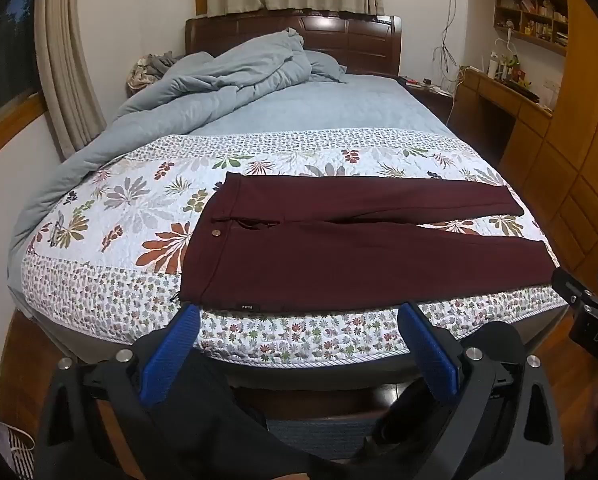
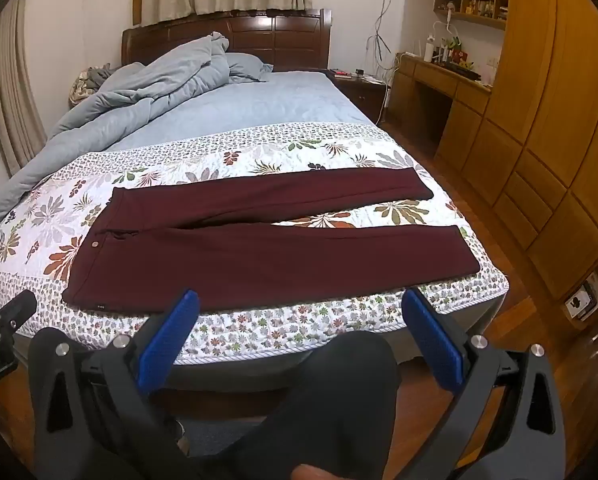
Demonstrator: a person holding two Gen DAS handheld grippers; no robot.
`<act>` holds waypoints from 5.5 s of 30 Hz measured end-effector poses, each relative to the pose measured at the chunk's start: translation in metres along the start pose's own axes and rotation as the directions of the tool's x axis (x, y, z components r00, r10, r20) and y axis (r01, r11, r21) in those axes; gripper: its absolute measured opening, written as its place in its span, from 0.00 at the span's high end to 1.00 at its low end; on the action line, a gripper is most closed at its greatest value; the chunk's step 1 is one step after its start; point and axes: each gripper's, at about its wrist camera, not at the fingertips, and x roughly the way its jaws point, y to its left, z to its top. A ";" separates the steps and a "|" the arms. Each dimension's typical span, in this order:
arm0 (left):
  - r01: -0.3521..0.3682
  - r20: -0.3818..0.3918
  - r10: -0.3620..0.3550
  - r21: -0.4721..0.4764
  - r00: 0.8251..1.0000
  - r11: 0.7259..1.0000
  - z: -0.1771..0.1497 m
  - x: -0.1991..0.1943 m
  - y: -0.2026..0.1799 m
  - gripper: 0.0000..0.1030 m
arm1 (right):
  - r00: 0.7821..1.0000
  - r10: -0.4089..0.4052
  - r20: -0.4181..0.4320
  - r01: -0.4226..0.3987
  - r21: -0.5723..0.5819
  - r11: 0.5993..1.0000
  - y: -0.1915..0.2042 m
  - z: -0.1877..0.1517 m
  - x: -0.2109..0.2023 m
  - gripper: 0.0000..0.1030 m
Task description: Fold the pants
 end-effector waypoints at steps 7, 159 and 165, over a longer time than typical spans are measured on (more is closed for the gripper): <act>-0.003 0.004 0.003 0.005 1.000 1.000 0.000 0.000 0.000 0.03 | 1.000 -0.002 -0.001 0.002 -0.003 1.000 -0.001 0.001 -0.001 0.02; 0.017 -0.144 -0.211 -0.789 0.967 0.615 -0.055 0.265 0.270 0.88 | 0.953 0.299 0.055 -0.203 0.847 0.491 -0.413 -0.059 0.290 0.81; -0.030 -0.213 -0.193 -0.741 0.958 0.670 -0.059 0.274 0.259 0.80 | 0.950 0.305 -0.068 -0.121 0.819 0.561 -0.414 -0.072 0.315 0.76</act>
